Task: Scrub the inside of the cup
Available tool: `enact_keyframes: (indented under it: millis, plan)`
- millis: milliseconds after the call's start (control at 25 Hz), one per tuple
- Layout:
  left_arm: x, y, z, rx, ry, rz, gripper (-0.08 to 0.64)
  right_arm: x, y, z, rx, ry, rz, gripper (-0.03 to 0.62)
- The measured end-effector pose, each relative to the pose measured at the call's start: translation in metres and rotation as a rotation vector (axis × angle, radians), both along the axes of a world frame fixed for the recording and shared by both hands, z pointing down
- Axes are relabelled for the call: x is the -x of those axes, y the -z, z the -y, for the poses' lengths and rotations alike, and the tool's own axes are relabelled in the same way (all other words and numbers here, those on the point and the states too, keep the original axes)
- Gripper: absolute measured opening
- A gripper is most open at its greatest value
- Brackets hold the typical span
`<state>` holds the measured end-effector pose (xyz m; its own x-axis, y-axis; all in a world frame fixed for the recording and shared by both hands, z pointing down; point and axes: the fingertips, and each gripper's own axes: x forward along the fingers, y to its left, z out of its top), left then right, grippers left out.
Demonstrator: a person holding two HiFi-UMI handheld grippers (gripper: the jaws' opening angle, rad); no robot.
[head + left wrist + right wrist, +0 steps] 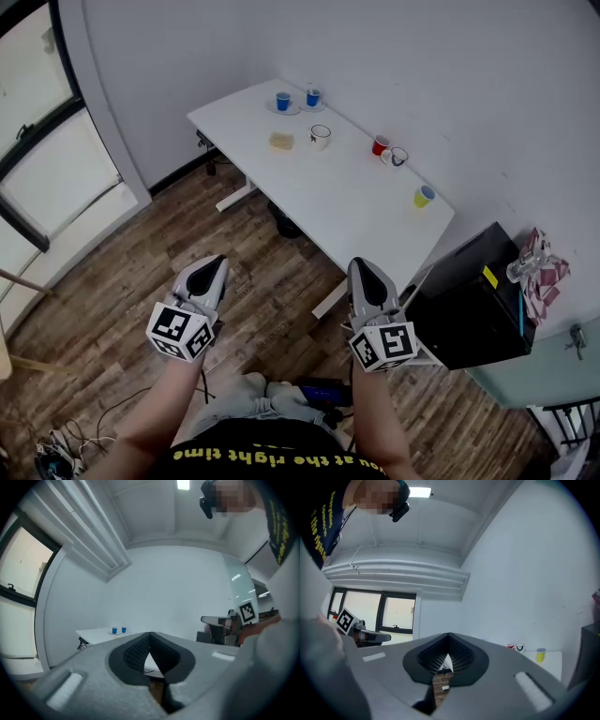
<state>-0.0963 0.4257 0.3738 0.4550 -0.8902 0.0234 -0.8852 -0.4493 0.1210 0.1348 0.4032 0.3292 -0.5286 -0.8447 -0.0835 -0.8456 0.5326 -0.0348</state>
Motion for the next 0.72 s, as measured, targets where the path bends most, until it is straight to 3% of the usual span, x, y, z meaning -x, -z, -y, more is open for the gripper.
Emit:
enact_keyframes:
  millis: [360,720]
  plan:
    - [0.025,0.000,0.019,-0.014,-0.030,0.001,0.000,0.024,-0.002,0.014,-0.006,-0.024,0.011,0.006]
    - [0.045,-0.012,0.040,0.007,-0.008,-0.013,0.000,0.034,-0.010,0.037,0.027,-0.028,0.014,0.006]
